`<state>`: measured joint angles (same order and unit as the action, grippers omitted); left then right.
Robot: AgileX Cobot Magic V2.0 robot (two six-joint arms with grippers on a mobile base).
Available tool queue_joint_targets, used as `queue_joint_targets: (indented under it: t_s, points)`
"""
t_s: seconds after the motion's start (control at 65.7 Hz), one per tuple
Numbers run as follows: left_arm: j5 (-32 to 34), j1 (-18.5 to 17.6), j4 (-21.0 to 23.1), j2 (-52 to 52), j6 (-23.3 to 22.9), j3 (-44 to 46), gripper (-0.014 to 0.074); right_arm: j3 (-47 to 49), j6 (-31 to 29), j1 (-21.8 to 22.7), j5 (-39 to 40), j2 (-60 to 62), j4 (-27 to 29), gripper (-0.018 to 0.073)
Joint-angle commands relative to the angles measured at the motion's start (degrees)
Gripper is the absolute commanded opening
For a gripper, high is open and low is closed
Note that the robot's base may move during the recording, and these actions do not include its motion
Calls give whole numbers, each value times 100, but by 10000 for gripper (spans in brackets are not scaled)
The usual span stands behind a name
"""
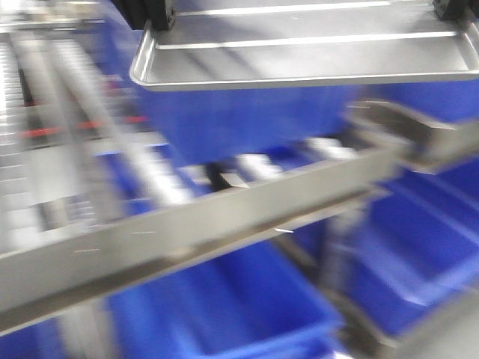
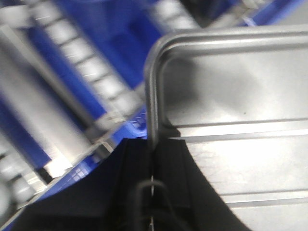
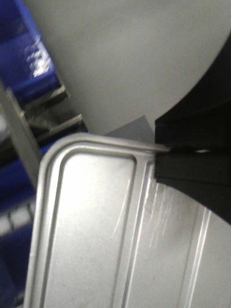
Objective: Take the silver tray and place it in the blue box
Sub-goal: 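Hold the silver tray in both grippers while the base drives away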
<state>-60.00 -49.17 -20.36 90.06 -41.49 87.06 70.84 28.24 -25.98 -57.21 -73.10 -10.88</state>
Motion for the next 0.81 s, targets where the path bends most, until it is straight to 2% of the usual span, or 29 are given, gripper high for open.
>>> queue_joint_targets:
  t_s: [0.0,0.791]
  points:
    - [128,-81,-135,-233,161,181,-104,172,-81,5,406,175,-177,60]
    - [128,-81,-135,-233,161,181,-105,172,-81,5,406,175,-177,60]
